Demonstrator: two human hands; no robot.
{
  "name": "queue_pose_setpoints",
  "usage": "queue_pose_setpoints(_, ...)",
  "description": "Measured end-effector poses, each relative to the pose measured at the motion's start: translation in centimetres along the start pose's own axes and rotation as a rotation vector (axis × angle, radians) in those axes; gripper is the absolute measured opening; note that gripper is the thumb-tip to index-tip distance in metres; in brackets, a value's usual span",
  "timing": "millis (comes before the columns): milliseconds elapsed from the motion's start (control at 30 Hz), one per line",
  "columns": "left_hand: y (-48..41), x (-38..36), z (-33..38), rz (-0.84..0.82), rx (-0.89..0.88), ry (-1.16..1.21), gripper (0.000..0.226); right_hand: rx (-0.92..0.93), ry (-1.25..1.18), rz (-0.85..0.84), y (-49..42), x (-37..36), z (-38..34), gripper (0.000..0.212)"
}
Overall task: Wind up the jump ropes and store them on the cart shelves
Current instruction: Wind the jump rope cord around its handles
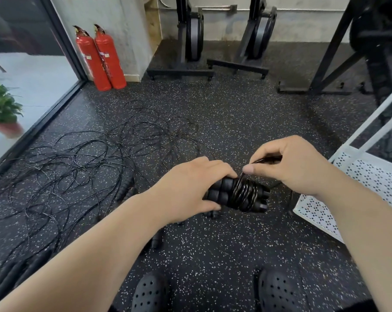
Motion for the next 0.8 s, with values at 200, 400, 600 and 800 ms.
queue_pose_setpoints(200, 0.4, 0.1, 0.8, -0.001, 0.018, 0.202, 0.071, -0.055, -0.286, -0.064, -0.1, 0.4, 1.2, 0.019)
queue_pose_setpoints(400, 1.0, 0.6, 0.8, 0.097, 0.115, 0.508, 0.07, -0.208, -0.579, -0.163, -0.1, -1.0, 1.4, 0.028)
queue_pose_setpoints(600, 0.8, 0.9, -0.5, 0.293, 0.275, 0.665, 0.064, -0.337, -0.426, 0.07, -0.4, -5.7, 1.3, 0.036)
queue_pose_setpoints(800, 0.6, 0.2, -4.0, 0.45, 0.553, 0.503, 0.058, -0.18, -0.089, -0.18, 0.7, -8.5, -1.0, 0.037)
Point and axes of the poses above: each hand's wrist, its own y-axis away from the middle knuckle, its own x-axis out of the back of the hand, z = x × y, the point moved 3 cm from there along -y, towards the middle knuckle, and after that the axes turned 1 degree about x, right-handed, at the moved point
